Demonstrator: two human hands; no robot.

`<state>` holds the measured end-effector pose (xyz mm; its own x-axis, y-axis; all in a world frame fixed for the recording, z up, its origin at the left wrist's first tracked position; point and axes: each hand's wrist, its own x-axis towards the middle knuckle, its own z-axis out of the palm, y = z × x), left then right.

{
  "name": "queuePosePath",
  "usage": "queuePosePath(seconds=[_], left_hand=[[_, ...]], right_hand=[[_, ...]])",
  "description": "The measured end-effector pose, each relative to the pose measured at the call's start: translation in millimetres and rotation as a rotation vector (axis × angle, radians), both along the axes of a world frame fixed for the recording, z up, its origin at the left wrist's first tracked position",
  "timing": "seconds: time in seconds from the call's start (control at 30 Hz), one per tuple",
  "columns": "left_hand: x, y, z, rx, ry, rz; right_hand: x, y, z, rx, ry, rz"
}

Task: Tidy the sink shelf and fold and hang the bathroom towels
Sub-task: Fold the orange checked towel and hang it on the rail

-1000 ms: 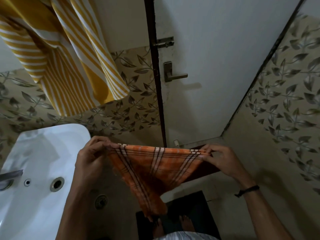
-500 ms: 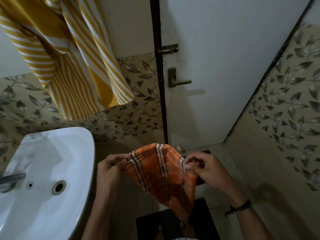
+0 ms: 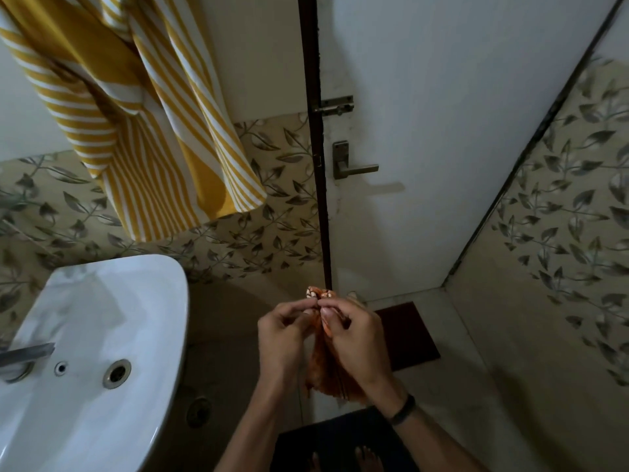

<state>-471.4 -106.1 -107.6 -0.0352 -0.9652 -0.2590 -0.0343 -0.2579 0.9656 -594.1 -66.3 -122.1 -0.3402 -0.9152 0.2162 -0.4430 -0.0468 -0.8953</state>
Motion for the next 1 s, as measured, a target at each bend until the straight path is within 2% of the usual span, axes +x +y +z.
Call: queuePosePath(seconds=[0.1,0.17,0.27,0.33,0.37,0.4,0.47,0.53,0.6,0.7,0.8,0.93,1.0], left_hand=[[4,-1,-4,0.034,0.034,0.095],[23,-12,2,0.056,0.065,0.215],[74,-29,23,0.032,0.054,0.342],[103,-35,34,0.037,0.036,0.288],[109,-39,35,0.060,0.016,0.237],[108,-46,32,0.090,-0.026,0.199],[93,-61,22,0.176,-0.068,0.176],[70,-69,6,0.327,0.035,0.200],[48,-64,-3,0.442,0.152,0.190],[21,-33,-3,0.487,0.239,0.144],[1,1,-8,0.460,0.249,0.114],[-2,11,-22,0.238,0.109,0.102],[-2,12,-21,0.140,0.029,0.104]], right_hand=[[3,5,0,0.051,-0.006,-0.058],[-16,7,9,0.152,-0.032,-0.023],[-84,16,34,0.317,-0.026,0.295],[-119,22,49,0.279,-0.147,0.474],[-124,19,49,0.267,-0.256,0.464],[-124,8,42,0.273,-0.332,0.358],[-109,-22,19,0.294,-0.267,-0.001],[-78,-44,-2,0.327,-0.213,-0.208],[-45,-47,-18,0.307,-0.318,-0.212],[-11,-31,-27,0.327,-0.466,-0.211],[0,-18,-29,0.374,-0.371,-0.132],[4,-5,-23,0.302,-0.116,0.010],[4,-2,-21,0.267,-0.077,0.028]])
